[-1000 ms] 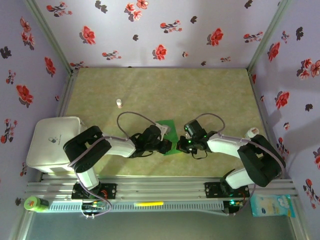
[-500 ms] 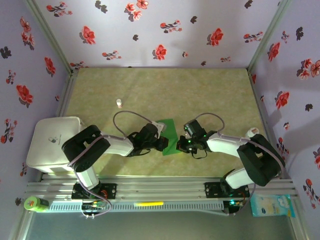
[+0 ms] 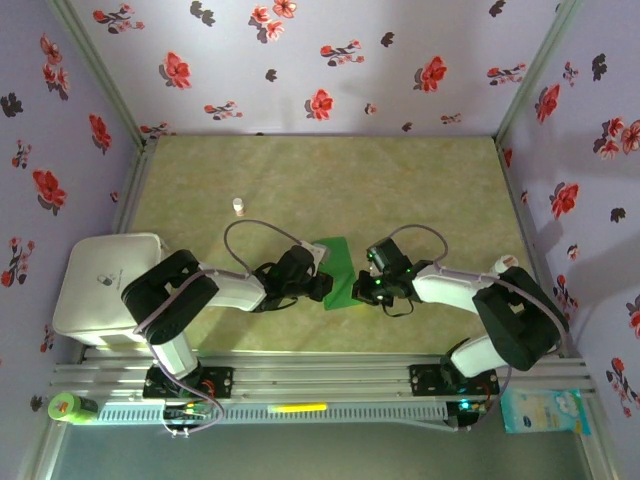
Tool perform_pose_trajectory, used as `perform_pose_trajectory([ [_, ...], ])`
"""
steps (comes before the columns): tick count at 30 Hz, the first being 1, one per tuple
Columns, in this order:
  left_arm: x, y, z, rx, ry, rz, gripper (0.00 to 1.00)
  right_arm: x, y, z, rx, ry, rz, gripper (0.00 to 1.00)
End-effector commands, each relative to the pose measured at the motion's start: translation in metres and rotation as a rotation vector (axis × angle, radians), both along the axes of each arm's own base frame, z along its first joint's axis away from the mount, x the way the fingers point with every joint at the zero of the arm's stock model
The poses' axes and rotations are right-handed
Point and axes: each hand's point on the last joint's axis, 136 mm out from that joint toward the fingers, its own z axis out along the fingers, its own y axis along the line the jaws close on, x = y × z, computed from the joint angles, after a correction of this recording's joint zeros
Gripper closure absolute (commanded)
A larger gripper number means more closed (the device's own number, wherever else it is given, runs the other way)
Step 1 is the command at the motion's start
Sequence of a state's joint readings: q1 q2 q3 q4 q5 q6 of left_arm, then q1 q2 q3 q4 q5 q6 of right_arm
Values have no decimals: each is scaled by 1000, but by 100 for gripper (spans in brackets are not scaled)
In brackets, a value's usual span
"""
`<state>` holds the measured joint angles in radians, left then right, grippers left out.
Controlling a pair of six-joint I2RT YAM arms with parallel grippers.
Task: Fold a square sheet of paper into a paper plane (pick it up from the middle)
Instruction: Fold the triangle a second time at the center of the table.
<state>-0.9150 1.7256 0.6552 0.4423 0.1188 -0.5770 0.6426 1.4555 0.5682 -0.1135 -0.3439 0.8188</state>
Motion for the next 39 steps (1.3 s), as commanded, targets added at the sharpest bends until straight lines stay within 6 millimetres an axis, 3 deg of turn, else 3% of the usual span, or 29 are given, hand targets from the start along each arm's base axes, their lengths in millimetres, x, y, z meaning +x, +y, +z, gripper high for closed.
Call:
perform_pose_trajectory([
  [1, 8, 9, 6, 24, -52, 19, 92, -13, -21, -22, -123, 59, -6, 94],
  [39, 14, 16, -7, 41, -60, 68, 93, -15, -24, -26, -138, 70, -11, 93],
])
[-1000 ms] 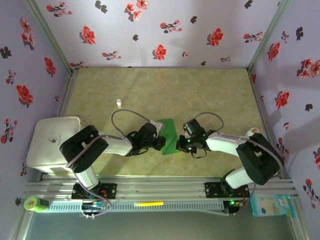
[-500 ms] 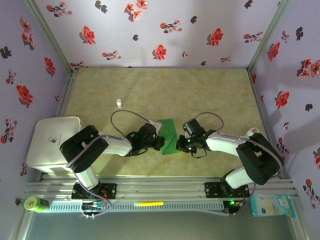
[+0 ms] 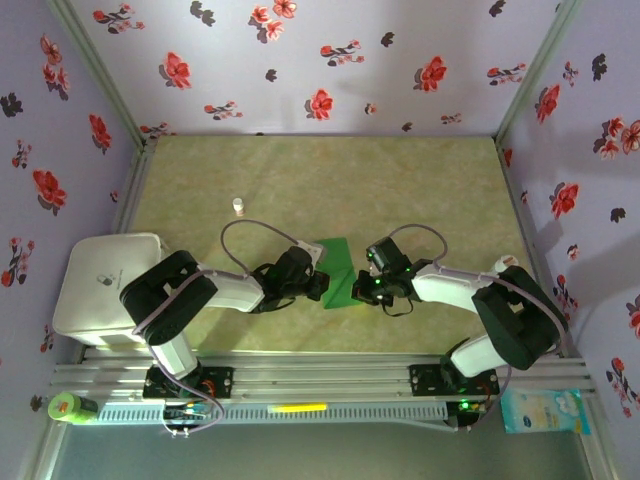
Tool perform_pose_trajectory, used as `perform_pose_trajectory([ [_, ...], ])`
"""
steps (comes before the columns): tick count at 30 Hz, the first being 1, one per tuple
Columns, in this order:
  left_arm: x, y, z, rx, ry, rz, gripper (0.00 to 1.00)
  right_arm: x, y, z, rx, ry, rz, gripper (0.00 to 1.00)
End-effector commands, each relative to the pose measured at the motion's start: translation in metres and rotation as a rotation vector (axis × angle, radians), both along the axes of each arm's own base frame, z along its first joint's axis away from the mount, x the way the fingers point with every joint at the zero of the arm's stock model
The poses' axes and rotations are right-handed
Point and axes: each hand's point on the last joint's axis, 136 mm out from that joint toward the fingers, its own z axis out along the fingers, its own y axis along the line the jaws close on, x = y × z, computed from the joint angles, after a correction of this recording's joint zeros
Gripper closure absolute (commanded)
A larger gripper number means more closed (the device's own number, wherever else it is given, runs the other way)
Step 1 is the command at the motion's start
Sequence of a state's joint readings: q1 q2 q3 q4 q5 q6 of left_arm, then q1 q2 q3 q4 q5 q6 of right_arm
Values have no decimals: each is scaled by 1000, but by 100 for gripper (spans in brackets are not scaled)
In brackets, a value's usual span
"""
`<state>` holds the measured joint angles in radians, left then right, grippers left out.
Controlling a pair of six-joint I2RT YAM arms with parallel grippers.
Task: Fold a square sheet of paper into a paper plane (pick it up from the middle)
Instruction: Fold the triangle a second time at the center of the table.
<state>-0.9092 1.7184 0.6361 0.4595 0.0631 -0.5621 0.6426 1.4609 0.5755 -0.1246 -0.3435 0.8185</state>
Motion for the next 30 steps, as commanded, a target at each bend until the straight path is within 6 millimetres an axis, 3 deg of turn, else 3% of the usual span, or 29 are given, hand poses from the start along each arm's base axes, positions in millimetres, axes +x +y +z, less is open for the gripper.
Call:
perform_pose_trajectory([
  [1, 6, 7, -7, 18, -16, 31, 93, -14, -24, -25, -130, 61, -10, 93],
  [20, 1, 13, -16, 16, 7, 47, 94, -13, -23, -24, -130, 59, -11, 92],
  [30, 6, 8, 7, -23, -34, 41, 94, -13, -23, -24, -131, 57, -12, 92],
])
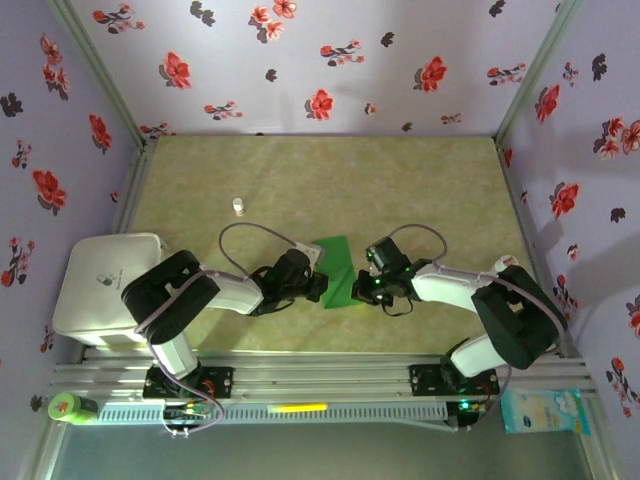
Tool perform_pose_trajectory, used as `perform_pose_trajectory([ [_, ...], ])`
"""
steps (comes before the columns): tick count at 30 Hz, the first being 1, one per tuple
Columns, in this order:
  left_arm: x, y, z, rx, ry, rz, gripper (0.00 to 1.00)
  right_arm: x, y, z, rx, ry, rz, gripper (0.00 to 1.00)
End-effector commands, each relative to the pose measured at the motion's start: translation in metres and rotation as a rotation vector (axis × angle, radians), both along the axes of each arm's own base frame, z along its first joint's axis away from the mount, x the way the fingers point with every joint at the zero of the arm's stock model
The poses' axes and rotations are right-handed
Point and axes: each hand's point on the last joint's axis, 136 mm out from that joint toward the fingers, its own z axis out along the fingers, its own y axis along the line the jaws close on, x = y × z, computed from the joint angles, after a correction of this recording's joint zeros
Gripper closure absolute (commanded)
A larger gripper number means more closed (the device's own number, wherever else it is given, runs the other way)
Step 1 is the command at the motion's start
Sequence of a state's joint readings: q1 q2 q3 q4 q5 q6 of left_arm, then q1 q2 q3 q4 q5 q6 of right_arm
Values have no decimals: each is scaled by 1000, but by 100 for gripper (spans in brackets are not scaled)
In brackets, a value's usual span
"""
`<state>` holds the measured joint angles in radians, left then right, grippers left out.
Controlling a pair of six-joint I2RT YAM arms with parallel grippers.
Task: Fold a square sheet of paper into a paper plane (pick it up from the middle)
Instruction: Fold the triangle a second time at the center of the table.
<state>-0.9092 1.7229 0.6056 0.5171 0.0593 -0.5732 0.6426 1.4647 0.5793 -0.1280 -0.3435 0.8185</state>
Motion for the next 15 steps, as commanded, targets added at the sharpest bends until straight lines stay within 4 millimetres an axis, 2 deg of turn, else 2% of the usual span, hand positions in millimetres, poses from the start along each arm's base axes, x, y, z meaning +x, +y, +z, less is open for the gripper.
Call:
perform_pose_trajectory([
  [1, 6, 6, 10, -4, -26, 31, 94, -13, -23, -23, -127, 54, -12, 92],
  [6, 6, 7, 10, 1, -27, 31, 94, -13, -23, -23, -125, 55, -12, 92],
  [15, 6, 6, -4, 20, -4, 31, 93, -13, -22, -24, -123, 57, -10, 92],
])
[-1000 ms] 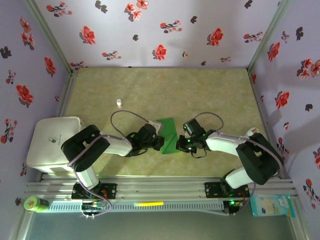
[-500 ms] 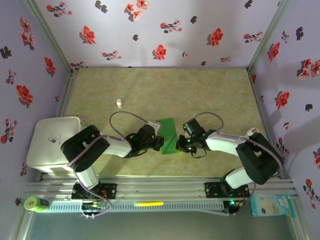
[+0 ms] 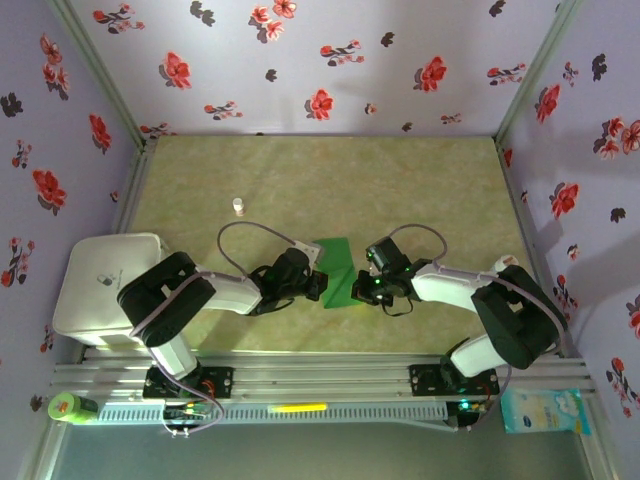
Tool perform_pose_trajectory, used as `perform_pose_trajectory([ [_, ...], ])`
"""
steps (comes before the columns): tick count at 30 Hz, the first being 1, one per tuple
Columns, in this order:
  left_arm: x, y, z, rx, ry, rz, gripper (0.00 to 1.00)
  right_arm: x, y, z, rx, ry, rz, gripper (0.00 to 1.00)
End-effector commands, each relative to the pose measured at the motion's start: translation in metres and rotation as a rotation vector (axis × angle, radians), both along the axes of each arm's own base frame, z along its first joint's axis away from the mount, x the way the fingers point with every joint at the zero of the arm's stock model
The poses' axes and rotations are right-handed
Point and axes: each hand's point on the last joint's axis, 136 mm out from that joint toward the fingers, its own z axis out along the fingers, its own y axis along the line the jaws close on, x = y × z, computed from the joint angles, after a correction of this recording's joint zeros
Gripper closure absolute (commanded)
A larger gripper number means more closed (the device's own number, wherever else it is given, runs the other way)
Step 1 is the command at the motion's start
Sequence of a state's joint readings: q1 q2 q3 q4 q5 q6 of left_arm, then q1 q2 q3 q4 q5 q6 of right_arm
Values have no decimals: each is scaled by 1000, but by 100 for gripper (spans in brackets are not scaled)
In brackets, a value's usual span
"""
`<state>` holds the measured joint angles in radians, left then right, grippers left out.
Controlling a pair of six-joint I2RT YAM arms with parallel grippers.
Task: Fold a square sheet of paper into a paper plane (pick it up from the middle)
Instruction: Fold the triangle a second time at the center of the table.
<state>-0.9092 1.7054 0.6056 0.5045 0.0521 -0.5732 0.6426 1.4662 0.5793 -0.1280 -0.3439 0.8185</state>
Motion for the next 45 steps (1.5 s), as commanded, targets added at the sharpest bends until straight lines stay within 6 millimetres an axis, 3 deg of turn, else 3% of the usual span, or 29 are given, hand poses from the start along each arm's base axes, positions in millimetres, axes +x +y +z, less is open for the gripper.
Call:
perform_pose_trajectory([
  [1, 6, 4, -8, 20, 2, 23, 93, -13, -22, -24, -122, 54, -10, 92],
  [10, 4, 2, -15, 29, 17, 8, 93, -13, -22, -24, -125, 55, -9, 91],
  [21, 6, -1, 13, -7, -32, -6, 93, -12, -24, -23, -136, 51, -13, 91],
  [45, 5, -3, -12, 35, 13, -20, 93, -14, -24, -25, -134, 56, -10, 91],
])
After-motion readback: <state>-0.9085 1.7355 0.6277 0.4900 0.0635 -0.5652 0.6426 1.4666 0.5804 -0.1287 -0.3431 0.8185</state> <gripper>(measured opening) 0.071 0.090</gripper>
